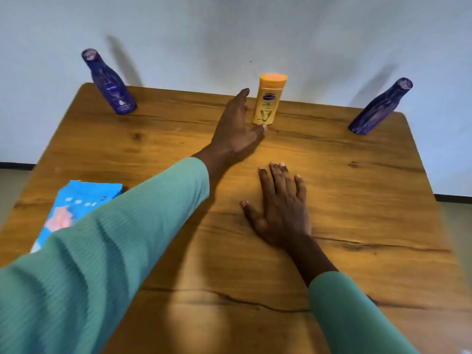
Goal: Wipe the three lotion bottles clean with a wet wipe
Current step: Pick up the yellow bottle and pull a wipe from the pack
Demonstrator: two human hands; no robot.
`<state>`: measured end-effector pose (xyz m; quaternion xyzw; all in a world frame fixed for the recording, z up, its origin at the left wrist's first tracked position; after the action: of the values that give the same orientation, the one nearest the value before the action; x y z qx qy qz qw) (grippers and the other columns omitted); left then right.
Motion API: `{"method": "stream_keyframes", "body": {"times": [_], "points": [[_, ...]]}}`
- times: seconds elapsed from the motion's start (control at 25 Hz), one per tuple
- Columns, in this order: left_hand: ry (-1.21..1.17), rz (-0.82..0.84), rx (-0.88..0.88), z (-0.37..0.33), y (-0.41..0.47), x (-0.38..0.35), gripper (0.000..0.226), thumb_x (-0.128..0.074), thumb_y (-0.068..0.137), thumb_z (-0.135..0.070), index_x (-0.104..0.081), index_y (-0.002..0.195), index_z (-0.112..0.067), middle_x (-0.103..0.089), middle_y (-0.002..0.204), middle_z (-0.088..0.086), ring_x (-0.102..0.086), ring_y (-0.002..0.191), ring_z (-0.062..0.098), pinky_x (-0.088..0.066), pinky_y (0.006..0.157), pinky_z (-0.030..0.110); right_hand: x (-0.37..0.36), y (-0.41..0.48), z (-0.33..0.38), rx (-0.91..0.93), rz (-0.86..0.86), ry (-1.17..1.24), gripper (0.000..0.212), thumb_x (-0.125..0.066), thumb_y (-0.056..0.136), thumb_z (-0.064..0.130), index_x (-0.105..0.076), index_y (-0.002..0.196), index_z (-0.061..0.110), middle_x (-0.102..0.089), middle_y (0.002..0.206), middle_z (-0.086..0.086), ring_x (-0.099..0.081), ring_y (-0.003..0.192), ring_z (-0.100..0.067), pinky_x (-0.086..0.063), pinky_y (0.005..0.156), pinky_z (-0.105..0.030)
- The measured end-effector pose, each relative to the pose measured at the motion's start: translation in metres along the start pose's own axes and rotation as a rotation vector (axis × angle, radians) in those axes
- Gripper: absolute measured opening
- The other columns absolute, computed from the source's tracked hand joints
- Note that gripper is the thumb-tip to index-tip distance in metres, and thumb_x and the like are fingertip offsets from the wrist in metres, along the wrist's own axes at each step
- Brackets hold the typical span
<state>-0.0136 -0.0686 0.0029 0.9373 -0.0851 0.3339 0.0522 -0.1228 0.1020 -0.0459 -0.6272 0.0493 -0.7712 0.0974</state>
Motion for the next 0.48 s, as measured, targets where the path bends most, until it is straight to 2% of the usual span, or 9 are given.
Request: {"method": "stream_keyframes", "body": {"times": [0.12,0.2,0.36,0.48], "points": [[-0.021,0.003,-0.015,0.002,0.021,-0.021,0.074,-0.079,0.082,-0.042,-0.048,0.145,-0.020,-0.063,0.140,0.001,-0.062,0.124,0.019,-0.054,0.103,0.045,0.001,0.002,-0.008,-0.003,-0.031,-0.018,0.094,-0.016,0.093,0.082,-0.004,0.168,0.025,0.002,0.177,-0.007,0.009,0.162,-0.024,0.002,0.129,-0.055],[0.017,0.001,-0.018,0.008,0.030,-0.033,0.051,-0.074,0.088,-0.043,-0.061,0.131,-0.020,-0.071,0.128,0.000,-0.068,0.114,0.021,-0.057,0.097,0.048,-0.003,0.001,-0.013,-0.003,-0.052,-0.020,0.094,-0.018,0.094,0.082,-0.004,0.168,0.025,0.001,0.177,-0.007,0.009,0.162,-0.024,0.002,0.129,-0.054],[-0.093,-0.012,-0.035,0.016,0.029,-0.034,0.039,-0.071,0.096,-0.033,-0.066,0.131,-0.014,-0.073,0.127,0.003,-0.069,0.113,0.018,-0.056,0.096,0.036,-0.012,0.006,-0.019,0.011,-0.094,0.002,0.092,-0.019,0.094,0.083,-0.005,0.167,0.030,0.001,0.177,-0.002,0.011,0.162,-0.019,0.002,0.130,-0.051],[-0.179,0.009,-0.087,0.016,0.000,-0.027,0.036,-0.071,0.097,-0.030,-0.068,0.129,-0.015,-0.073,0.124,0.000,-0.068,0.108,0.013,-0.055,0.093,0.032,-0.016,0.009,-0.032,0.010,-0.180,0.030,0.087,-0.024,0.095,0.081,-0.016,0.166,0.031,-0.010,0.176,0.000,0.003,0.162,-0.017,-0.003,0.130,-0.049]]}}
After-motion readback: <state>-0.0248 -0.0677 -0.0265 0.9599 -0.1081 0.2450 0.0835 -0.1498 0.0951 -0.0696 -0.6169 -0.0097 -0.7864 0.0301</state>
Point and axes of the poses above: each hand's wrist, its own y-axis towards the middle knuckle, its own x-axis out of the back of the hand, z = x × y, the point moved 7 cm from there along y, towards the middle knuckle
